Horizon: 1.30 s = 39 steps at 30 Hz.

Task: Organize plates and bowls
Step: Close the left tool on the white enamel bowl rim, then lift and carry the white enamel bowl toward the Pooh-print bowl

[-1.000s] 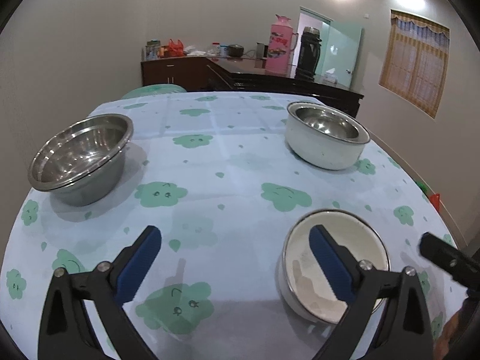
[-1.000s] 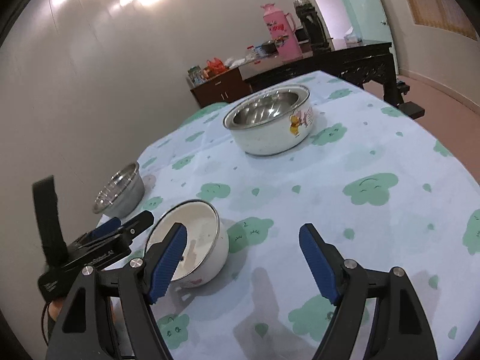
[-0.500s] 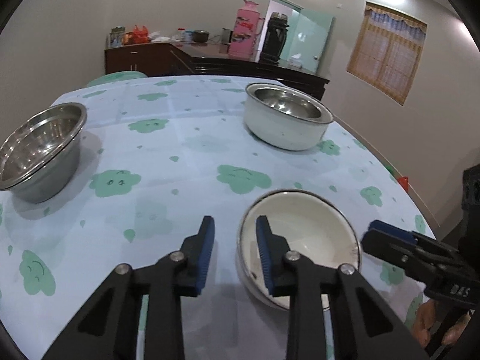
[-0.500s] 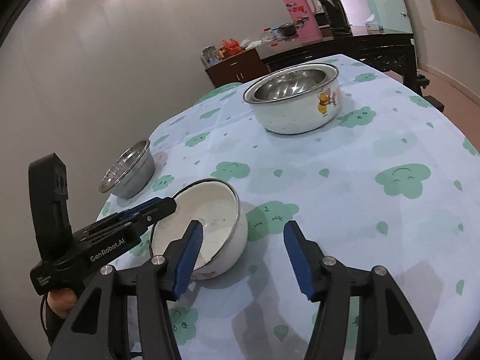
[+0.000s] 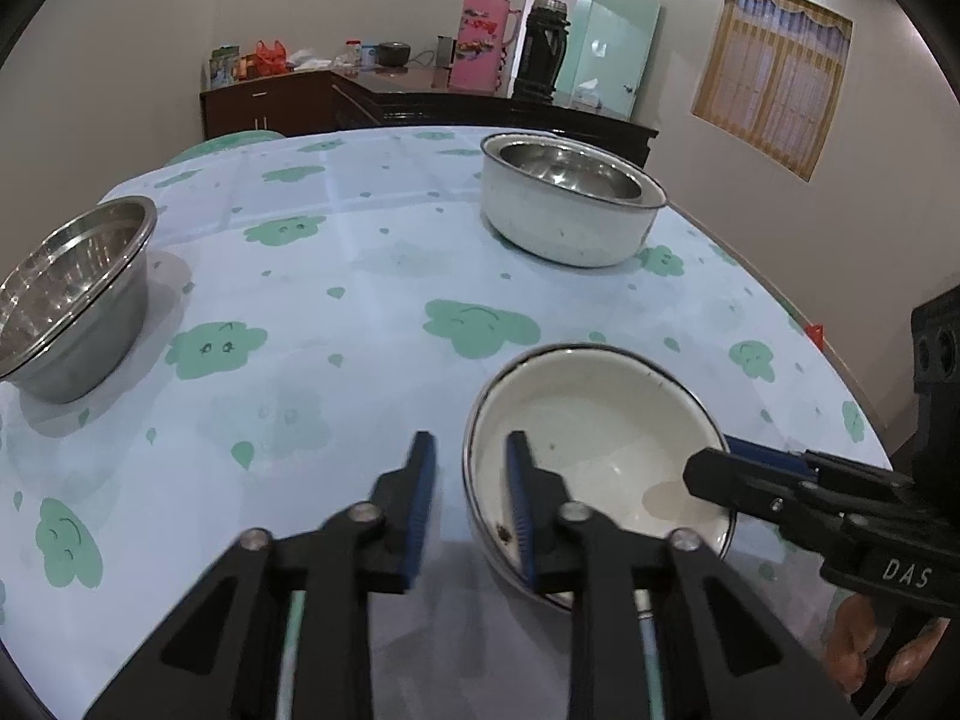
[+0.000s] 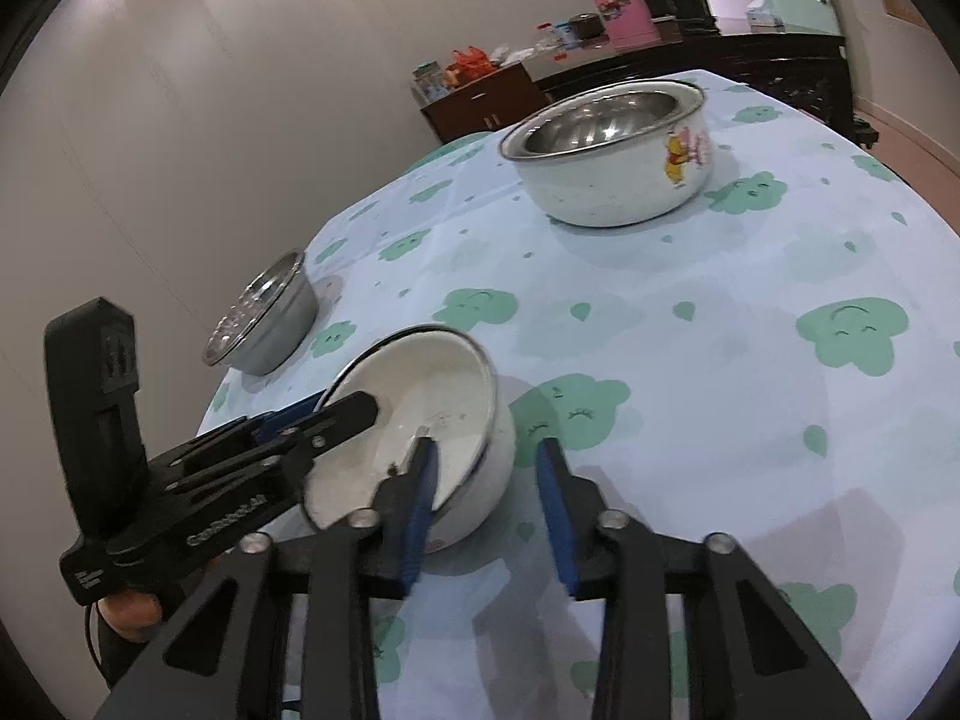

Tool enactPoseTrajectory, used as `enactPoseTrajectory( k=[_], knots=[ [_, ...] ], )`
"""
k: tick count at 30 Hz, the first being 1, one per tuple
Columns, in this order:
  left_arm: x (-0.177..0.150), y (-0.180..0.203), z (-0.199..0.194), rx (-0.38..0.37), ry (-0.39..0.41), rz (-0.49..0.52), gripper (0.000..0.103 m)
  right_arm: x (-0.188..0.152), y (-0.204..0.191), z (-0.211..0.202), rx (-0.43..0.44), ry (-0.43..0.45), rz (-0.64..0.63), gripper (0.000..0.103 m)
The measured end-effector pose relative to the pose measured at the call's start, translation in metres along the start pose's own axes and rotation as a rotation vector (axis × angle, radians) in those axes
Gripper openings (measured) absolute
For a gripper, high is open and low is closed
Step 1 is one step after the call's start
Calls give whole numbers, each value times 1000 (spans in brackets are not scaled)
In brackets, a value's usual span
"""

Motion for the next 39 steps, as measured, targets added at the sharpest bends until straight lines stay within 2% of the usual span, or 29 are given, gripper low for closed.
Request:
enactPoseTrajectory(
  k=[6,12,19,25,39],
  knots=[
    [-2,2,1,9,-8,10,9,-1,-9,1,3,-7,-29,23],
    [-2,0,1,-7,-3,-24,9,-1,-11,2,-17,3,-30,23],
    [-4,4,-1,47,-1,-8,8,-2,-13,0,-30,6,-27,23],
    [-1,6,-17,19,23,-35,8,-5,-16,-10,-3,1,-23,22],
    [24,41,-20,-32,41,2,8,18,1,-47,-5,83,-19,22]
  ],
)
Point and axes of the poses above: each gripper's, at about its wrist camera, not at the fingertips, and z roughly the way its jaws point, y to its right, x to its top, the point moved 5 cm from there along z, roughly the way its jaws point, and after that the axes turned 2 degrees about y, right-handed, at the moved point
